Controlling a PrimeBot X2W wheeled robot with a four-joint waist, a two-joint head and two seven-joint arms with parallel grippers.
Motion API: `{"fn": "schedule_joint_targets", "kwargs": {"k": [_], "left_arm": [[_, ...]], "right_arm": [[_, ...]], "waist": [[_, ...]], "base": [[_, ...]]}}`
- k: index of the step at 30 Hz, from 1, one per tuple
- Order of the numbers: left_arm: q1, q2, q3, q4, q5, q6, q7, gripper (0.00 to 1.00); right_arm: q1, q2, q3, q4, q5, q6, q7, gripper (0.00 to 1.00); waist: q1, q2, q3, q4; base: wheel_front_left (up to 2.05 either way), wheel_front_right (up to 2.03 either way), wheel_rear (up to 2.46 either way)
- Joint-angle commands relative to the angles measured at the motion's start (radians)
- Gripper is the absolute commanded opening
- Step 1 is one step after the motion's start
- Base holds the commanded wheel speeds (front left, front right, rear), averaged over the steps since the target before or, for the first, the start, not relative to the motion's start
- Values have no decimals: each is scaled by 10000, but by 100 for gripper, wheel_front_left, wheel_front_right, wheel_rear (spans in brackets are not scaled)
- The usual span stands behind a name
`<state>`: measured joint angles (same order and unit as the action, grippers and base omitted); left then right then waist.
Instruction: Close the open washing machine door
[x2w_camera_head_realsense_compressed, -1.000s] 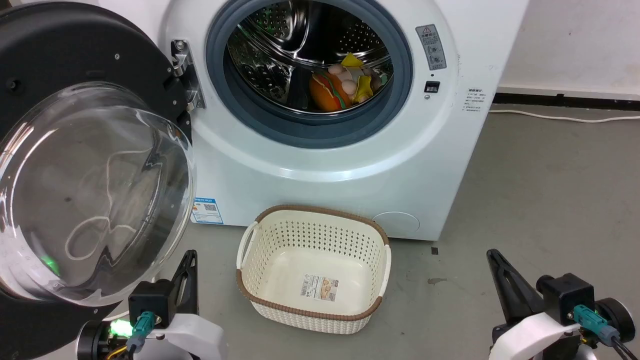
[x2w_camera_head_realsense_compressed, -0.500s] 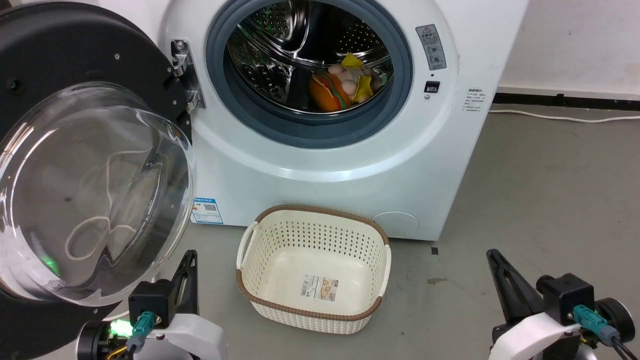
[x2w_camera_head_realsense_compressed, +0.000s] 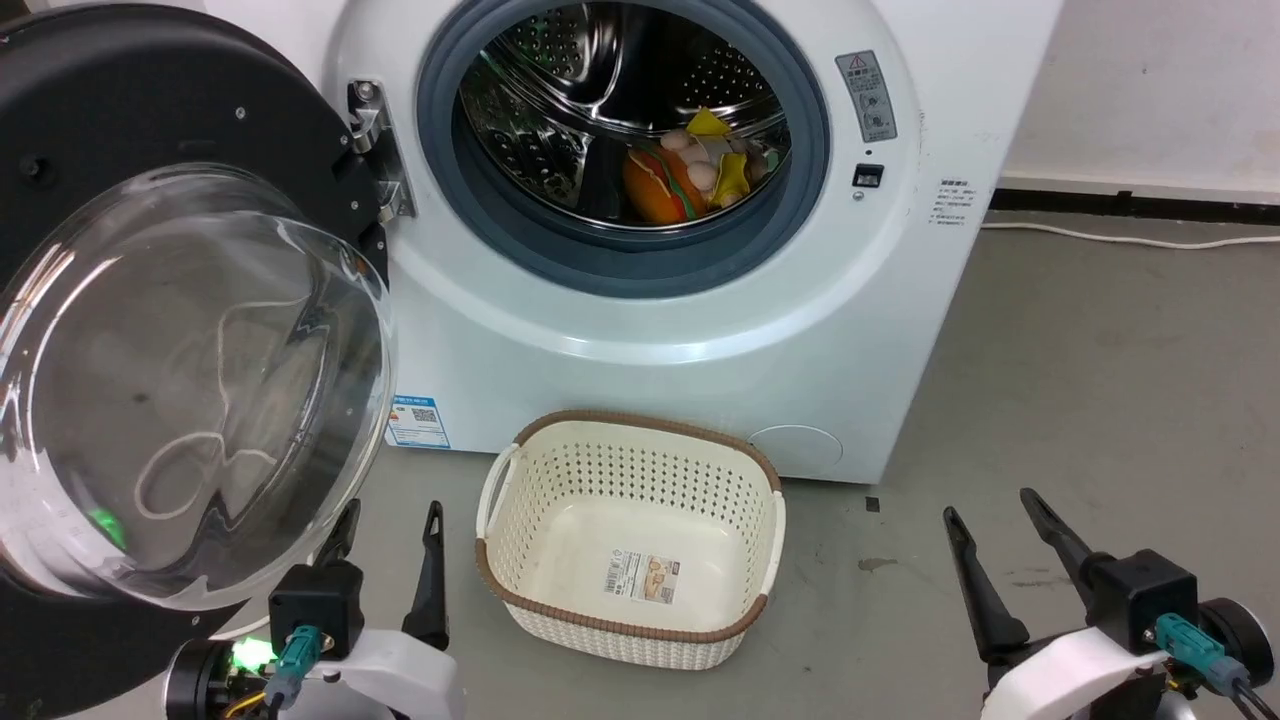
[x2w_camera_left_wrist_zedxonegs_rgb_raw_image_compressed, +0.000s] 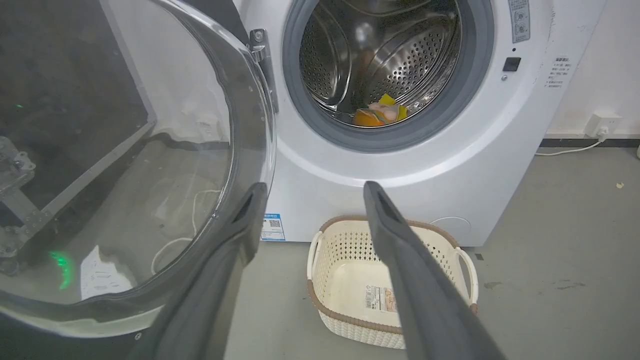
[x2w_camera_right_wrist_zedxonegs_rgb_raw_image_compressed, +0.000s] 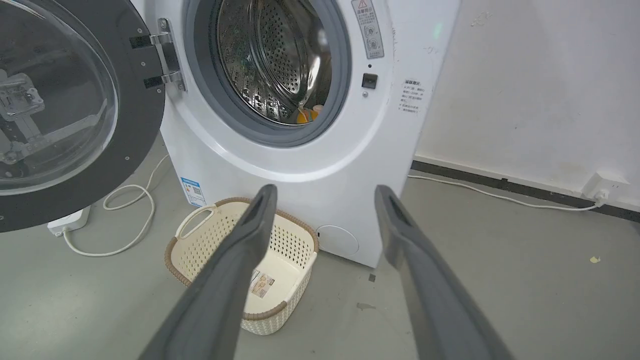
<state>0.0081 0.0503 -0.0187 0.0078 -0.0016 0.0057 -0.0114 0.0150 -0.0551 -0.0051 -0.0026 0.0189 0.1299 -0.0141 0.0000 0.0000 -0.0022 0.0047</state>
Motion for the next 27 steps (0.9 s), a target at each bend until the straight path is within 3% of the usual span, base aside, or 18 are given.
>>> {"fn": "schedule_joint_targets", "kwargs": {"k": [1,27], "left_arm": [[-26,5,-59,13,-19,28,-130,100],[45,177,-507,54,-135,73,-716,100]], "right_arm": [[114,2,-20,-43,96,1,-115,100],[524,-31,318,-194,143,2,-698,100]], "waist": [[0,0,-7,22],[0,0,-149,1494]], "base": [[0,0,0],[0,0,0]]}}
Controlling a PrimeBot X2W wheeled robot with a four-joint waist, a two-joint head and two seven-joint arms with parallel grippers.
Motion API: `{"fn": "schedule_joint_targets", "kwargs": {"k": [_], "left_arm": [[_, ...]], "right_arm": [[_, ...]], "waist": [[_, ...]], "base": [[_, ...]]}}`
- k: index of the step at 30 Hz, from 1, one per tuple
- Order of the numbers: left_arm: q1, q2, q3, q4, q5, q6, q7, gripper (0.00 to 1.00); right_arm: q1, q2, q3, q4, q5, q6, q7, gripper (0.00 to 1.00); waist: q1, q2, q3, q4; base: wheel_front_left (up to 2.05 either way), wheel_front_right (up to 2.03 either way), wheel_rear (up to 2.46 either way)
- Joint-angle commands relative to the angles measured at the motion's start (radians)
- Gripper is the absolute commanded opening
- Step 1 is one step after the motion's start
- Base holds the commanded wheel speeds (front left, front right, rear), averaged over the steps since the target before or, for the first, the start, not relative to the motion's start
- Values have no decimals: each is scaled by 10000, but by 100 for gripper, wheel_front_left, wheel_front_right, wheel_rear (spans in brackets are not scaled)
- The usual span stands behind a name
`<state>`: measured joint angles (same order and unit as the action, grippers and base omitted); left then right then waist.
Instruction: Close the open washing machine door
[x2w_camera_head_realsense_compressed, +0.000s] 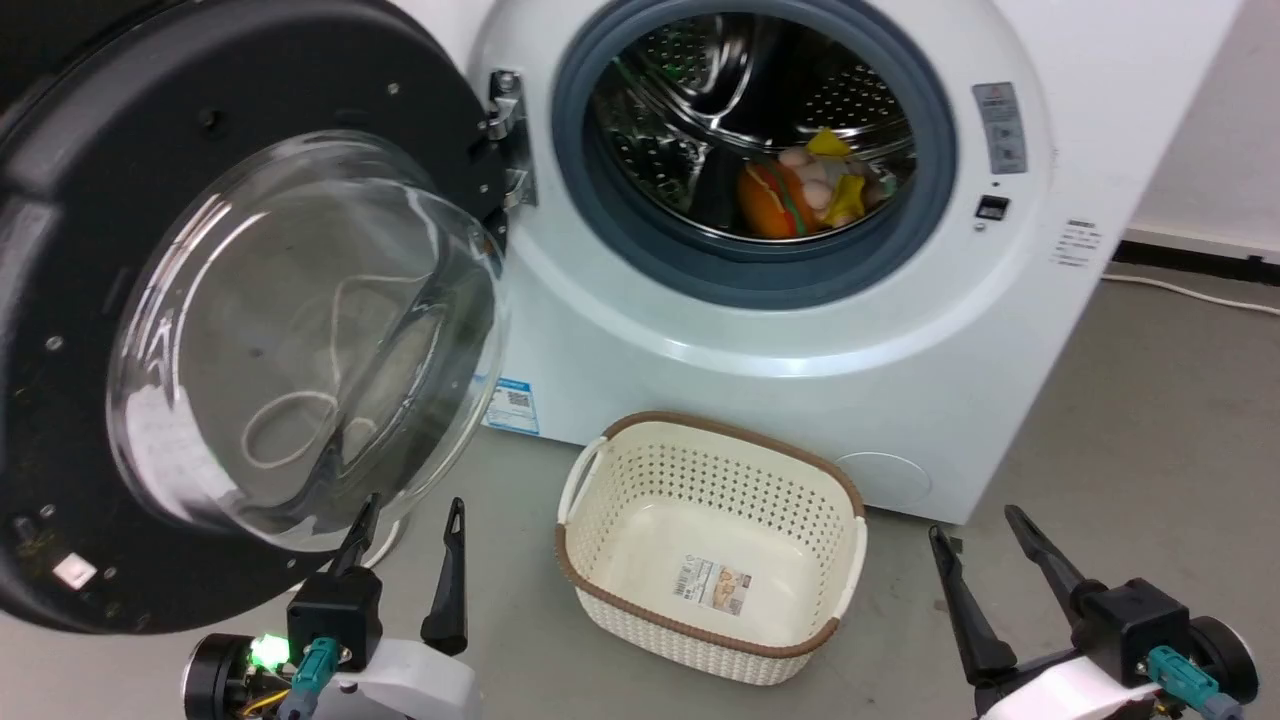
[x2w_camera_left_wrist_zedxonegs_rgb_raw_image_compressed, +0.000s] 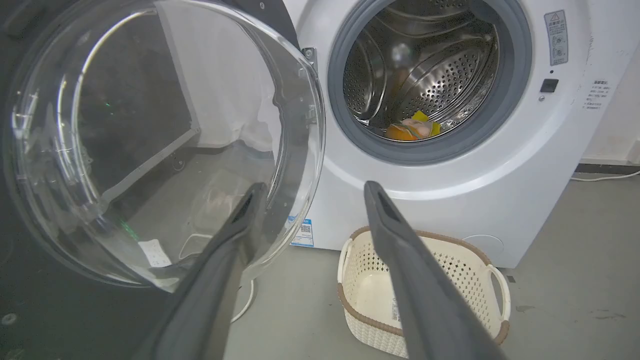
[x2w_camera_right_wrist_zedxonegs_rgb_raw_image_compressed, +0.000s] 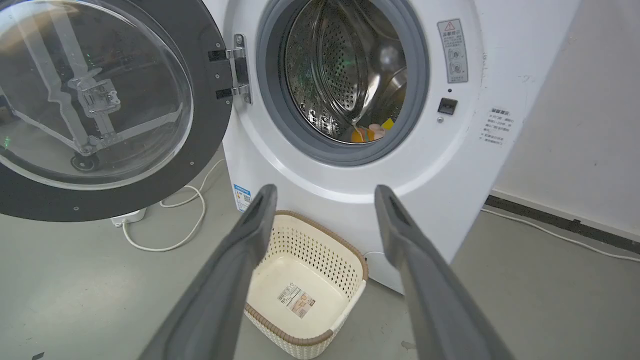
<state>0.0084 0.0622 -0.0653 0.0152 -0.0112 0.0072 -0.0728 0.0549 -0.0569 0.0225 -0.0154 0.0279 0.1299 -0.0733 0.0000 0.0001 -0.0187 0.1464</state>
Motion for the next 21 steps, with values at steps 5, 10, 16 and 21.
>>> {"fn": "schedule_joint_targets", "kwargs": {"k": [5,10,16,21], "left_arm": [[100,70,-59,-131,-69,146,-207,100],[171,68,-93,-264,-91,235,-311,100],[254,36,-49,-479,-241,324,-436,100],[309,44,-53,-586,-257,321,-541,100]], "right_arm": [[36,-93,238,-32,45,3,-209,100],[-59,-196,463,28,105,3,-313,100],[-139,-311,731,110,203,4,-438,100],[-136,-349,862,139,268,4,-542,100]], "waist": [[0,-1,67,323],[0,-1,116,563],[0,-1,143,827],[0,-1,128,1022]], "base": [[0,0,0],[0,0,0],[0,0,0],[0,0,0]]}}
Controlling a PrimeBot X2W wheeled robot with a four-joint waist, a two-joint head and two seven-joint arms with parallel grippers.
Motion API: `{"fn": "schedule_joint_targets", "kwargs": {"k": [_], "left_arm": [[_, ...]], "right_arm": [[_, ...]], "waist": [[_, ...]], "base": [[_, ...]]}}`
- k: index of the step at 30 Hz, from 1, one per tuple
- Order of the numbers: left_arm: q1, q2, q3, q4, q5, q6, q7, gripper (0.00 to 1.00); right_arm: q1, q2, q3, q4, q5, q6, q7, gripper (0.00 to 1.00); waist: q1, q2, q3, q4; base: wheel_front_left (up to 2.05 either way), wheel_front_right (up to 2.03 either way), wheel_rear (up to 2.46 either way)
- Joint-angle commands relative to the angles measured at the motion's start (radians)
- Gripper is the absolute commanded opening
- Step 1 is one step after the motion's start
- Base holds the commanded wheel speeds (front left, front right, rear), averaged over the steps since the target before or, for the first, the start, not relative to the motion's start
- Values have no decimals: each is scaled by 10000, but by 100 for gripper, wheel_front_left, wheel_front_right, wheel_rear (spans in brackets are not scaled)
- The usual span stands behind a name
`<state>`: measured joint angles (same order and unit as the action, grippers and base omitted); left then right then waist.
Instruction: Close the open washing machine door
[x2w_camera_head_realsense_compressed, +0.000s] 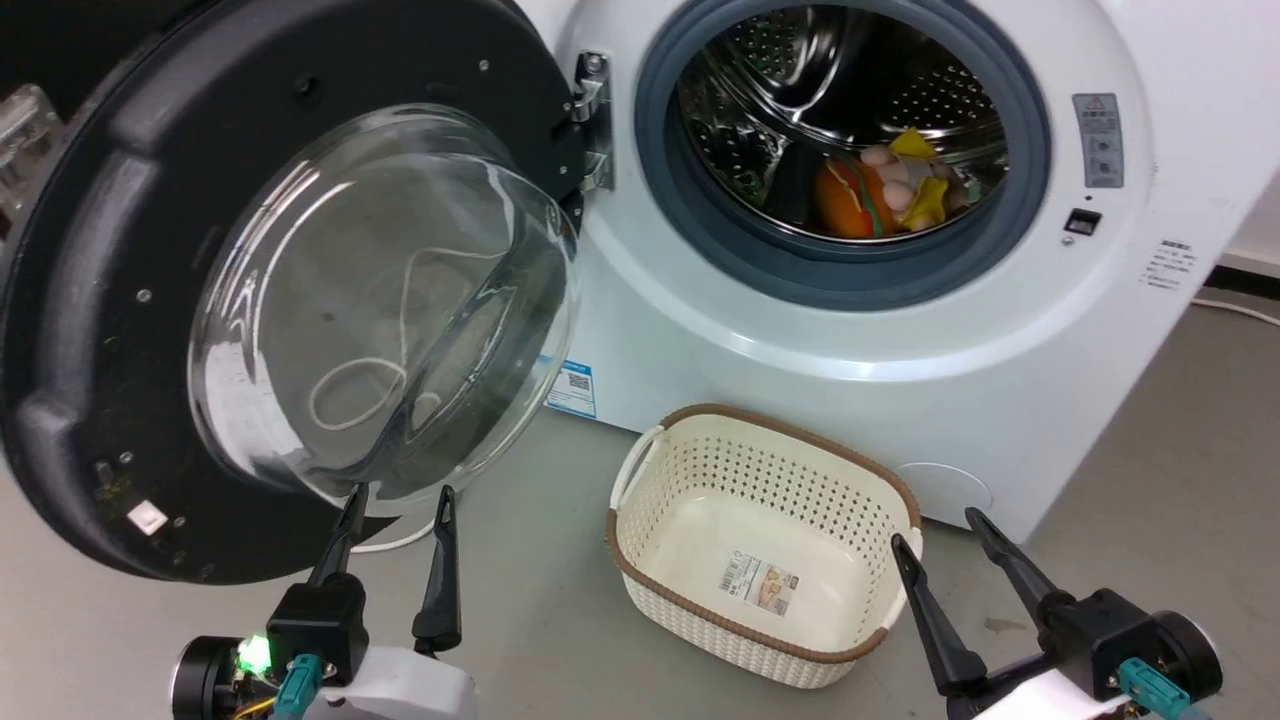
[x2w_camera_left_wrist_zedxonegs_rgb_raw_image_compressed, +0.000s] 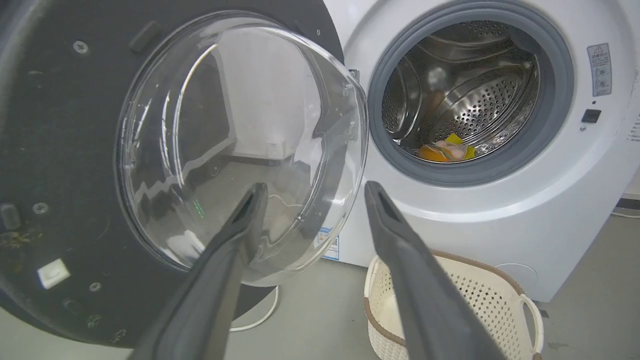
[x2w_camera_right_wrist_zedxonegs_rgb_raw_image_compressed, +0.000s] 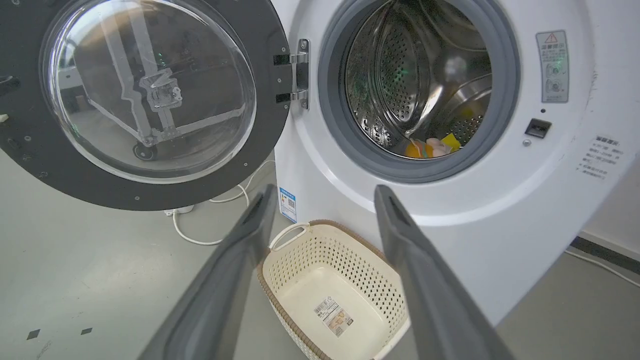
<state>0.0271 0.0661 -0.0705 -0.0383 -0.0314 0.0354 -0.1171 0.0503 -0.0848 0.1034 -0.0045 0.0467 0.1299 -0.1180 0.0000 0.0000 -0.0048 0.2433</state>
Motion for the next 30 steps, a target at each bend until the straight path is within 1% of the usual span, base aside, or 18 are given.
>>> {"fn": "schedule_joint_targets", "kwargs": {"k": [1,19,20,21,26,30], "left_arm": [[135,15,-9,-54,-49,34,-119,100],[133,107,-172,83,-138,-140,-495,100],[132,113,-186,107,-168,-174,-515,61],[123,123,-202,124,-188,-208,-536,0],[0,108,-95,-49,-557,-388,-641,0],[-281,147,492,-439,-1278,-582,-725,0]], "right_arm": [[-79,-74,74,28,91,4,-116,100],[306,-33,154,-112,277,5,-490,100],[331,-33,150,-108,270,5,-511,100],[359,-31,139,-106,260,5,-531,100],[563,27,-42,-80,268,5,-636,100],[766,110,-184,-99,294,6,-719,100]], "waist": [[0,0,-19,89],[0,0,-145,751],[0,0,-146,792],[0,0,-146,834],[0,0,-136,1056],[0,0,-53,1158]], "base": [[0,0,0],[0,0,0],[0,0,0],[0,0,0],[0,0,0],[0,0,0]]}}
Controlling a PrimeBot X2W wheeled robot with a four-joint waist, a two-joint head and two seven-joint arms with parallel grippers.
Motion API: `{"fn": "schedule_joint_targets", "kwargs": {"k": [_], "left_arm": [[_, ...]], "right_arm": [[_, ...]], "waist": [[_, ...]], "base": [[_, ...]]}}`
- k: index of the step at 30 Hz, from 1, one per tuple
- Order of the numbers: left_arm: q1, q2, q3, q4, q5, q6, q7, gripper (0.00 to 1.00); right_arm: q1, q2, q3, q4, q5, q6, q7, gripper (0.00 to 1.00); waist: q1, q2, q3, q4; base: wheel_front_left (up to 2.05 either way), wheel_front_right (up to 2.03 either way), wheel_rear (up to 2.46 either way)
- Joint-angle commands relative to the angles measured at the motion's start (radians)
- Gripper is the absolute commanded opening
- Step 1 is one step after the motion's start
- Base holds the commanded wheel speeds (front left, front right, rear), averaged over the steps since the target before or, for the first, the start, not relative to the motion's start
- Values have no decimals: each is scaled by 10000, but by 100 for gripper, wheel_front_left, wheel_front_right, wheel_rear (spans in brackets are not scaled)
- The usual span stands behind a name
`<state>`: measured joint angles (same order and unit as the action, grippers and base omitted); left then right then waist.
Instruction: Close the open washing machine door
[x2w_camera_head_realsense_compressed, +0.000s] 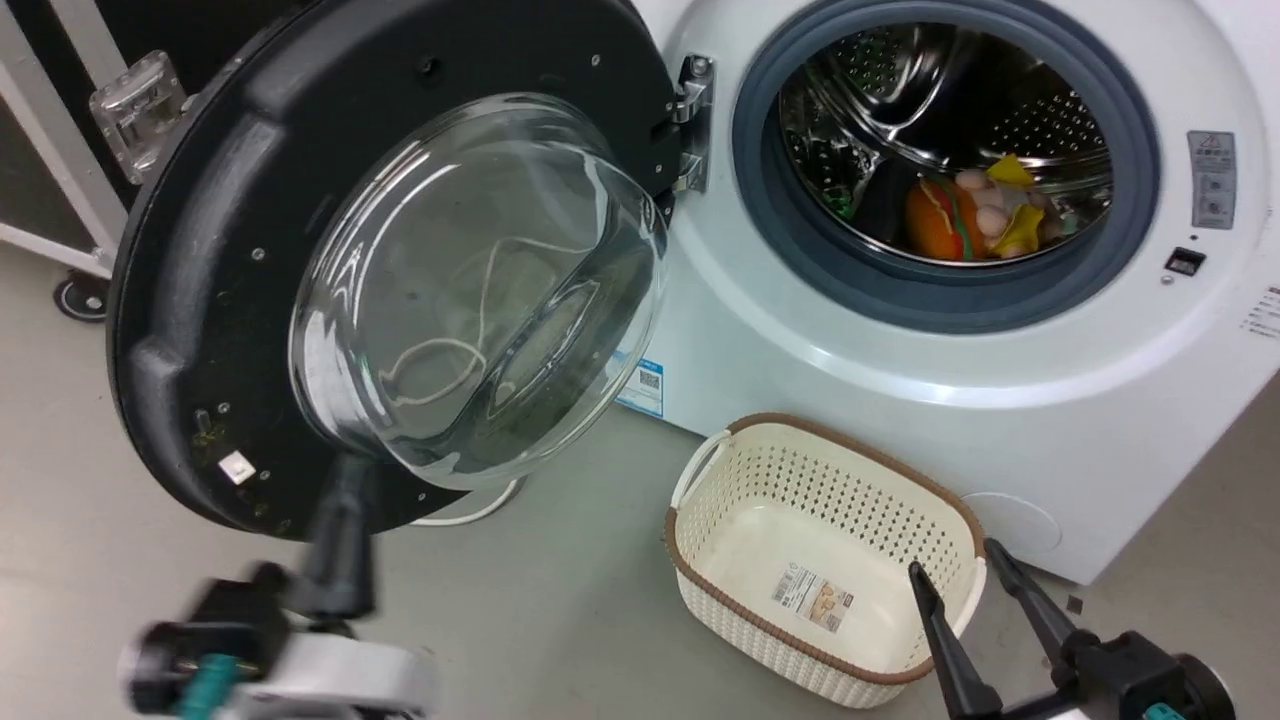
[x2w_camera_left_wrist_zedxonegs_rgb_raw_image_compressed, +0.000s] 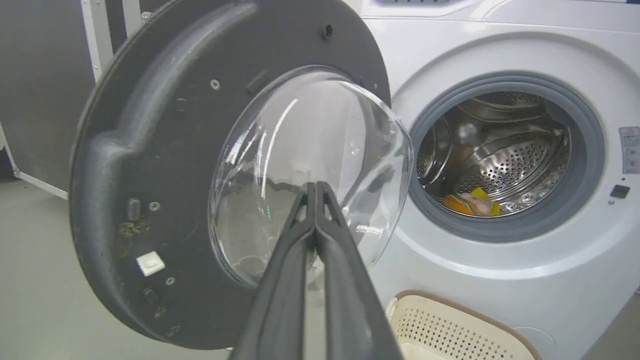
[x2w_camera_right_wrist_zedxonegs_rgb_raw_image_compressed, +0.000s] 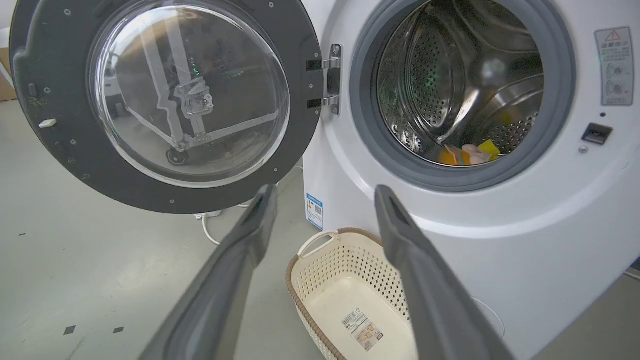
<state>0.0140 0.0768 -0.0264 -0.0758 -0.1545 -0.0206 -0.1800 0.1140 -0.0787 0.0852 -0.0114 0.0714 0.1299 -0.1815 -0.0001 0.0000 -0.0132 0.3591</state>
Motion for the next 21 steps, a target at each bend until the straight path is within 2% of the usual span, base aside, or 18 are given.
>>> {"fn": "schedule_joint_targets", "kwargs": {"k": [1,6,8,13,21], "left_arm": [[-245,116,239,-163,-197,-62,-117,0],[-1133,740,1475,-284,-1482,-257,98,0],[-1711,893,2080,-259,-2288,-211,370,0],[-3384,1541,3717,560,-4498,234,1481,0],[-5332,2583,5590,3201,-7530,1230,3733,0]], "right_arm": [[154,58,-4,-36,46,6,-105,100],[130,-4,36,-74,48,6,-209,100],[81,-88,52,-76,75,6,-250,100],[-77,-303,177,-70,172,7,-354,100],[-310,-533,338,15,369,7,-513,100]], "waist": [[1,0,73,-8],[1,0,417,-104],[1,0,558,-138],[1,0,900,-280],[1,0,1280,-624]], "base": [[0,0,0],[0,0,0],[0,0,0],[0,0,0],[0,0,0]]}}
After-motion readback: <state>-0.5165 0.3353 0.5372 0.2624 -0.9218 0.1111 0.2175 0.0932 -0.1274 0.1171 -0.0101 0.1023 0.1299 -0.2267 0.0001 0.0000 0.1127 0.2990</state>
